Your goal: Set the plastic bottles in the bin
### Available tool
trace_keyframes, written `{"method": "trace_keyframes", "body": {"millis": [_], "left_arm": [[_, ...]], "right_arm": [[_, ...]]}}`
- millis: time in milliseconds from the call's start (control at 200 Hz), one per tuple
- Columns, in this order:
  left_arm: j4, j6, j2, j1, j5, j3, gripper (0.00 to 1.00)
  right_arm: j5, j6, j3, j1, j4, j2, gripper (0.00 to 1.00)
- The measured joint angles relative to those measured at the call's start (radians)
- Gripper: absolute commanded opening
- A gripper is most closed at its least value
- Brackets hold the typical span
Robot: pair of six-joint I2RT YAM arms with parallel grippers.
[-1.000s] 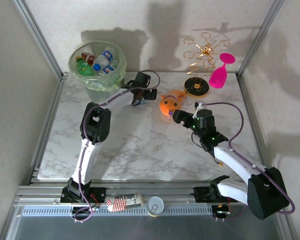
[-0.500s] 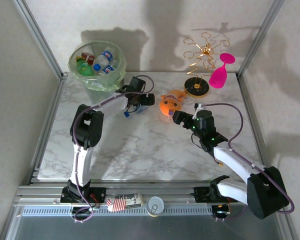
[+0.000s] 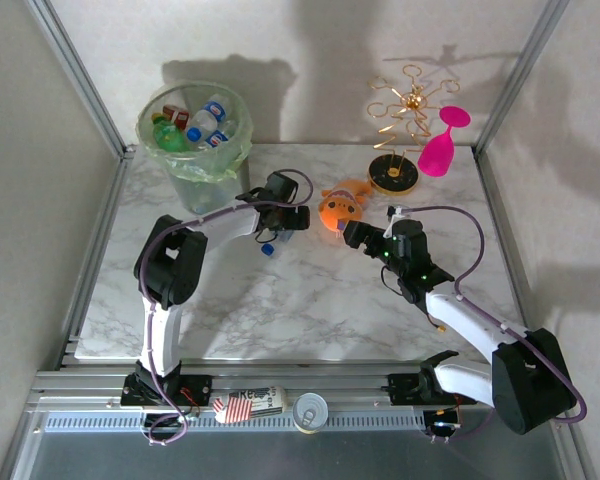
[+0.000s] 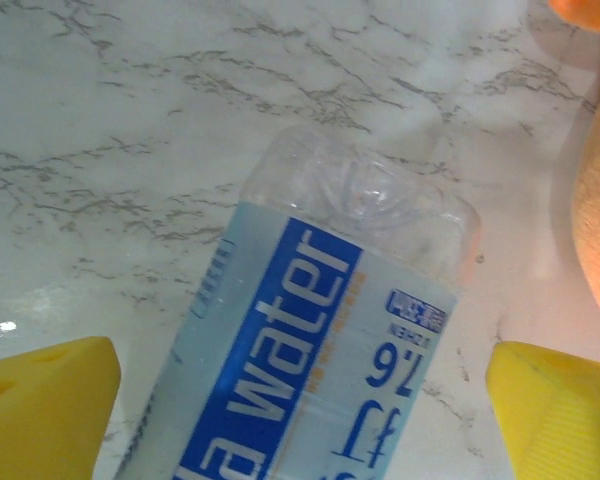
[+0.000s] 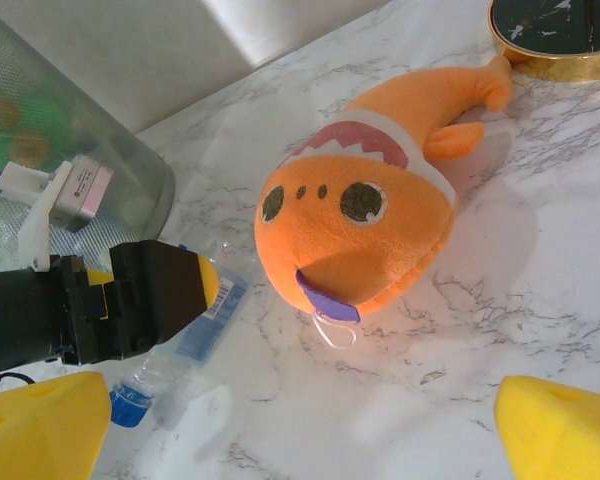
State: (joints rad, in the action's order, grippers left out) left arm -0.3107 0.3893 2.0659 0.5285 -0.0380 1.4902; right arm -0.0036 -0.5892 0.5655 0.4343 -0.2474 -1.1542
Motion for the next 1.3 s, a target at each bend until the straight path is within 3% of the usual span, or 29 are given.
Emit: {"method": "trace_keyframes", "body": {"millis": [290,551,851,1297], "left_arm": [[0.007,-0.019,0.053,0.0,0.013,0.015,0.82],[0.016,-0.04,0.065,0.0,0.023,0.027,0.54],[0.026,-0.041,0.021,0.0,0.027,0.026,0.49],[0.045,-0.054,-0.315,-0.01,0.032,0.108,0.47]], "right_arm": [[0.0,-0.002,-0.001,0.0,0.0,0.0,0.99],[0.0,-0.002,-0.001,0.0,0.001,0.001,0.99],[-0.08,0.002,-0.018,0.0,-0.058,0.005,0.99],[-0.309,0.015,-0.037,0.005,-0.276,-0.003,0.99]]}}
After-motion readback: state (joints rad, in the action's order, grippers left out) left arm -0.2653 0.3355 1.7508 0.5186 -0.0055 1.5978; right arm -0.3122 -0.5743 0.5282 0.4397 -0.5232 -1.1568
